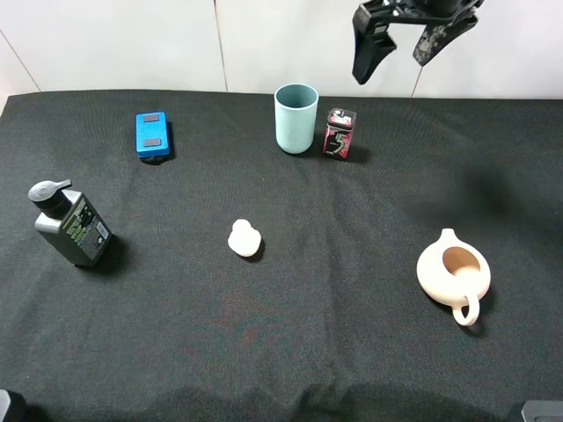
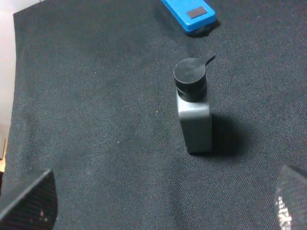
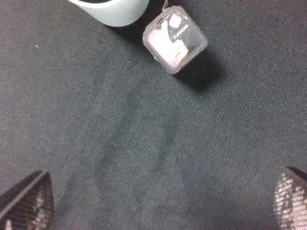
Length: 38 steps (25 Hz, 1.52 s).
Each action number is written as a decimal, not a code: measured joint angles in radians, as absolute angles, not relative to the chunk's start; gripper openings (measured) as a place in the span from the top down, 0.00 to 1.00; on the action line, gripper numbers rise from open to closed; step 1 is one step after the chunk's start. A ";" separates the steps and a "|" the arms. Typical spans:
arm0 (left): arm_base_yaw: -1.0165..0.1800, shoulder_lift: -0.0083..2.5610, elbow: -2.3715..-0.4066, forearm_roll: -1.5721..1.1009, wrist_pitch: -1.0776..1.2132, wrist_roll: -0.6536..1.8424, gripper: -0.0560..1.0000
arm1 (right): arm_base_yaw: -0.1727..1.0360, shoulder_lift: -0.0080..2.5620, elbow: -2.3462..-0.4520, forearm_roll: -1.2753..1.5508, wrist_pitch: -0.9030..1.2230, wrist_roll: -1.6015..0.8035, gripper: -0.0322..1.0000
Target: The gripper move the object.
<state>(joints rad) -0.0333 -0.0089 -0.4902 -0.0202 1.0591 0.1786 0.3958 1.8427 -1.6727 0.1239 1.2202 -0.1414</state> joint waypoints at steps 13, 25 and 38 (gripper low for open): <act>-0.033 -0.009 -0.490 -0.020 1.059 0.179 0.04 | 0.396 1.531 -1.428 0.116 1.221 -0.123 0.30; -0.033 -0.009 -0.490 -0.020 1.059 0.179 0.04 | 0.396 1.192 -1.191 0.108 1.223 -0.071 0.30; -0.033 -0.009 -0.490 -0.020 1.059 0.179 0.04 | 0.396 0.860 -1.015 0.108 1.225 -0.048 0.30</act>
<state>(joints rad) -0.0333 -0.0089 -0.4902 -0.0202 1.0591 0.1786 0.3958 0.8600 -1.0149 0.1077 1.2247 -0.0477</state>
